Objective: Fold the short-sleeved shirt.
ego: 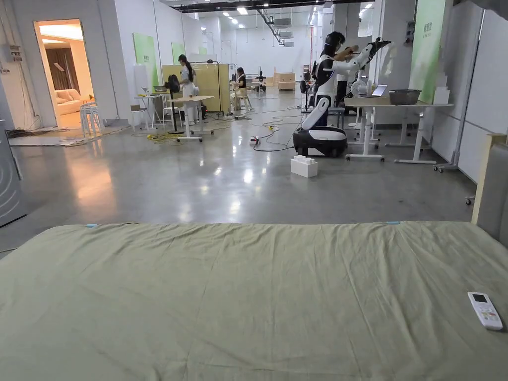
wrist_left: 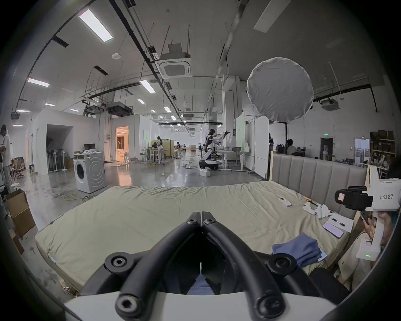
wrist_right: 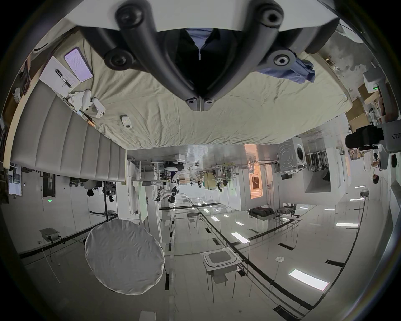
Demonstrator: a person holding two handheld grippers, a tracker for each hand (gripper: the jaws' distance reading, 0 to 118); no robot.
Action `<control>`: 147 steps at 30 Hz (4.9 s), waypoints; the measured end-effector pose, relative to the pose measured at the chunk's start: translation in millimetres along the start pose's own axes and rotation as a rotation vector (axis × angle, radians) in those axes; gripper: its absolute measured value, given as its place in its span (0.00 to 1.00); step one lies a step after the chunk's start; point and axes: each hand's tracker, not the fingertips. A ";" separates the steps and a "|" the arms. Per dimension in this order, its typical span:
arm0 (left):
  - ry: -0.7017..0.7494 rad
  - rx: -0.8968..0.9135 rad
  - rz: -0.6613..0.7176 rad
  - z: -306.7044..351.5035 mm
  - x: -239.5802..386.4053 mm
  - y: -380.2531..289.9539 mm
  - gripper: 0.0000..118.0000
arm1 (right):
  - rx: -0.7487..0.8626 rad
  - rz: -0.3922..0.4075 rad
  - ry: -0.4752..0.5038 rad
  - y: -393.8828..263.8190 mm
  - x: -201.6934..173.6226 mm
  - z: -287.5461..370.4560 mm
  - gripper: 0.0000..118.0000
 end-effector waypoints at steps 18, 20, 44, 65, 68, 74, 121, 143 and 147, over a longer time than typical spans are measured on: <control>-0.057 -0.287 0.644 -61.0 -134.0 -93.8 0.58 | -0.164 -0.075 0.016 -33.3 8.0 -19.9 0.00; -0.110 -0.358 0.758 -84.9 -154.6 -125.5 0.93 | -0.192 -0.077 0.007 -40.1 8.1 -20.9 0.00; -0.206 -0.692 1.096 -197.2 -183.7 -240.6 0.07 | -0.350 -0.089 0.034 -56.4 -19.4 -38.1 0.00; -0.232 -0.554 0.547 -165.2 -58.0 -106.8 0.07 | -0.285 -0.215 0.065 -56.6 -0.2 -11.3 0.00; -0.260 -0.684 0.412 -192.9 9.2 -139.0 0.07 | -0.280 -0.189 0.032 -55.2 8.2 3.7 0.00; -0.238 -0.859 0.217 -224.1 82.5 -195.3 0.25 | -0.303 -0.240 -0.069 -73.7 43.3 27.9 0.00; -0.288 -0.755 1.121 -207.1 -107.6 -238.3 0.63 | -0.364 -0.187 0.093 -88.5 11.4 19.5 0.00; -0.184 -0.670 0.552 -179.1 -78.6 -81.8 0.11 | -0.362 -0.202 0.165 -91.7 -4.3 6.0 0.00; -0.228 -0.779 0.395 -215.4 20.4 -115.4 0.11 | -0.368 -0.180 0.123 -86.6 -1.0 19.2 0.00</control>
